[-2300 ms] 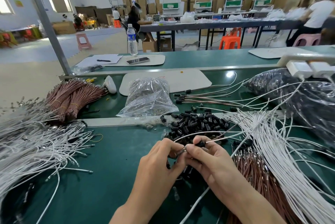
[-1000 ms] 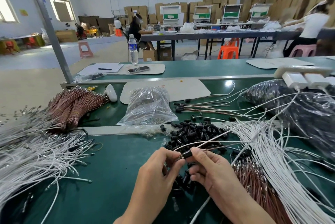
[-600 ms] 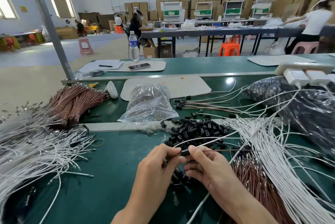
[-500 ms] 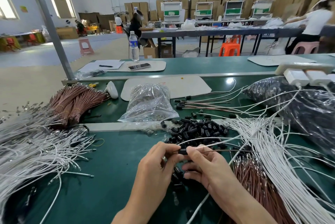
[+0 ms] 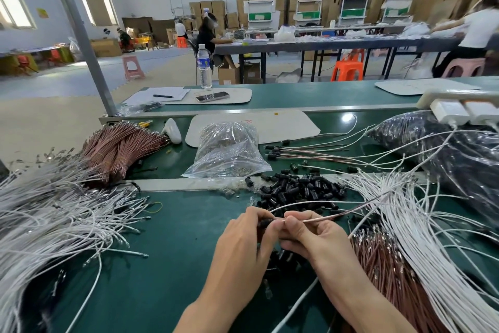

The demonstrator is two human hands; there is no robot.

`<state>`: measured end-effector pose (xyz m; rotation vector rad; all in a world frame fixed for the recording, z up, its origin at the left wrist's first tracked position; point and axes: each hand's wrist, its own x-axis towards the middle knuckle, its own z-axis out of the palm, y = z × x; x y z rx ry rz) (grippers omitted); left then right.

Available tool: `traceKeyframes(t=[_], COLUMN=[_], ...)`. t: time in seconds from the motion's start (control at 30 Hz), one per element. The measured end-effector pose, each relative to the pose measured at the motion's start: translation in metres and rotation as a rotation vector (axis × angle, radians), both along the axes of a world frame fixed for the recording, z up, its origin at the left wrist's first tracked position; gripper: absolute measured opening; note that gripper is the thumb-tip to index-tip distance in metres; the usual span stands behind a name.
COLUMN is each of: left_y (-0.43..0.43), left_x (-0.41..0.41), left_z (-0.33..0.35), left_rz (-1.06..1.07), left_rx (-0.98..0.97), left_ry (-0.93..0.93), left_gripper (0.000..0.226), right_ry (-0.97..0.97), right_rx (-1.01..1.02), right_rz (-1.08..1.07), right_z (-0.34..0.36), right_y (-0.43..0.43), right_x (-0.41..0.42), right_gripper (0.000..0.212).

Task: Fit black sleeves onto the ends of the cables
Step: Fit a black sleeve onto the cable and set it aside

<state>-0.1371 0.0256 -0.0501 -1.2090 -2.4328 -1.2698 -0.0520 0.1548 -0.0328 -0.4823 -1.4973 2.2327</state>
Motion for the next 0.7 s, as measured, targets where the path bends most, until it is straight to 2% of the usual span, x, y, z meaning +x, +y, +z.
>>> traceKeyframes(t=[0.13, 0.33, 0.43, 0.5, 0.7], left_y=[-0.0002, -0.0013, -0.0012, 0.0006, 0.0038], left_x=[-0.0012, -0.0024, -0.0038, -0.0032, -0.0021], left_z=[-0.0006, -0.0016, -0.0018, -0.0010, -0.0017], left_rz=[-0.005, 0.016, 0.099, 0.126, 0.102], left_rx=[-0.037, -0.071, -0.063, -0.132, -0.171], left_ry=[-0.048, -0.066, -0.052, 0.000, 0.005], left_gripper=[0.035, 0.023, 0.043, 0.051, 0.042], right_ry=[0.018, 0.035, 0.041, 0.045, 0.041], right_rx=[-0.010, 0.031, 0.065, 0.056, -0.012], right_rz=[0.032, 0.025, 0.000, -0.005, 0.064], right_z=[0.0004, 0.0002, -0.0011, -0.0029, -0.0059], right_y=[-0.0004, -0.0021, -0.0013, -0.0004, -0.0008], right_x=[-0.0002, 0.0007, 0.0026, 0.0028, -0.0010], right_gripper=[0.034, 0.036, 0.030, 0.027, 0.034])
